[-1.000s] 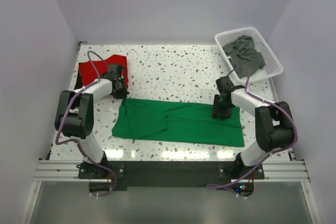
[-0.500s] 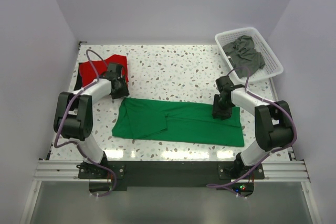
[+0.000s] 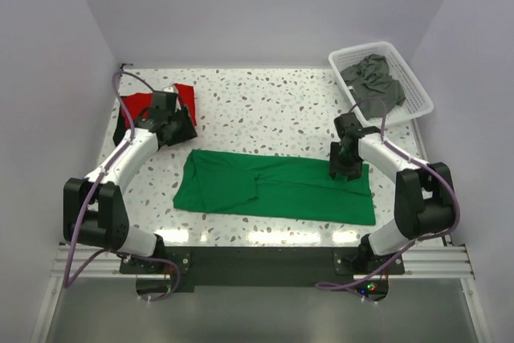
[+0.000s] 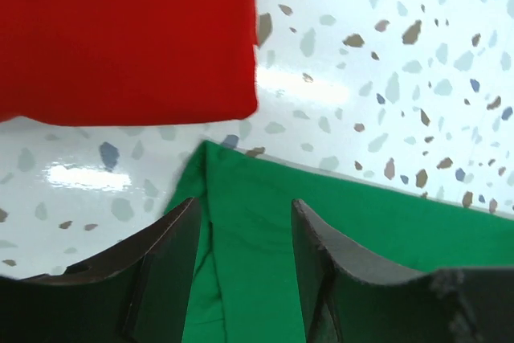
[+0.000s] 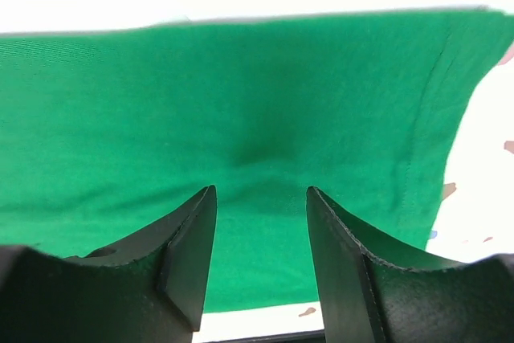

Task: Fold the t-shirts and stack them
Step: Fold the tshirt

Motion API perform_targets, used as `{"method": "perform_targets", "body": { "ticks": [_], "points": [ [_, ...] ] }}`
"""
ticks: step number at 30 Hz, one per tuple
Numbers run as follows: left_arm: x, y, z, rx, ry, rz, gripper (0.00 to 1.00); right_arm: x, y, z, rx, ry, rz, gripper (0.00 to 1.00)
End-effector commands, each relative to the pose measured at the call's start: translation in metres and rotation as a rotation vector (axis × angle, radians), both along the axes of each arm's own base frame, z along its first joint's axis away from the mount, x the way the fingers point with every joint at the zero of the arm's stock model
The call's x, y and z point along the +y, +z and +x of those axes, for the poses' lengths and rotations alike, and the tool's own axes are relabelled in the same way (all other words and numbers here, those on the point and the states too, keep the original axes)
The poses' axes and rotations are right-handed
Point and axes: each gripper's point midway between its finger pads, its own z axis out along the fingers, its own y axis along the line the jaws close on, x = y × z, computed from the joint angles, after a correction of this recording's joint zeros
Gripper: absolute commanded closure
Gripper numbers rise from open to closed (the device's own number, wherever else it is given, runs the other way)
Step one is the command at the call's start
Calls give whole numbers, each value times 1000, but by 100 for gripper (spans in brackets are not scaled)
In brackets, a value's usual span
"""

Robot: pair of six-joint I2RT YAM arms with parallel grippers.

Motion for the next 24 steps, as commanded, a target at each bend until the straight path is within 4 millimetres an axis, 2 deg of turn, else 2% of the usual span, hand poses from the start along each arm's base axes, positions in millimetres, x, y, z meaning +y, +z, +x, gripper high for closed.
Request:
{"method": "perform_targets", "body": {
  "ticks": [1, 5, 7, 10, 13, 17, 18, 20, 21, 23, 24],
  "points": [
    [-30, -13, -18, 84, -72, -82, 47, -3, 25, 18, -81, 46, -17, 47],
    [-76, -32, -32, 163, -203, -125, 46, 12, 15, 25, -75, 63, 57, 46],
    [-96, -48, -40, 229, -263, -172, 46, 20, 8, 24, -61, 65, 100, 46],
    [-116, -74, -56, 321, -330, -227, 45, 28, -4, 23, -46, 56, 142, 46],
    [-121, -90, -61, 366, -357, -241, 44, 31, -14, 18, -27, 53, 162, 46],
    [-120, -102, -57, 384, -366, -219, 44, 28, -21, 9, 6, 42, 152, 46],
    [-119, -111, -58, 404, -368, -211, 44, 26, -22, 6, 14, 37, 146, 46],
    [-120, -115, -51, 404, -371, -202, 44, 21, -24, 0, 41, 13, 118, 46],
    [-119, -124, -50, 420, -375, -189, 44, 19, -24, -2, 49, 6, 106, 47],
    [-120, -125, -39, 407, -377, -171, 44, 15, -25, -10, 79, -17, 86, 47],
    [-119, -135, -37, 428, -381, -155, 44, 12, -24, -10, 80, -27, 71, 47]
  ]
}}
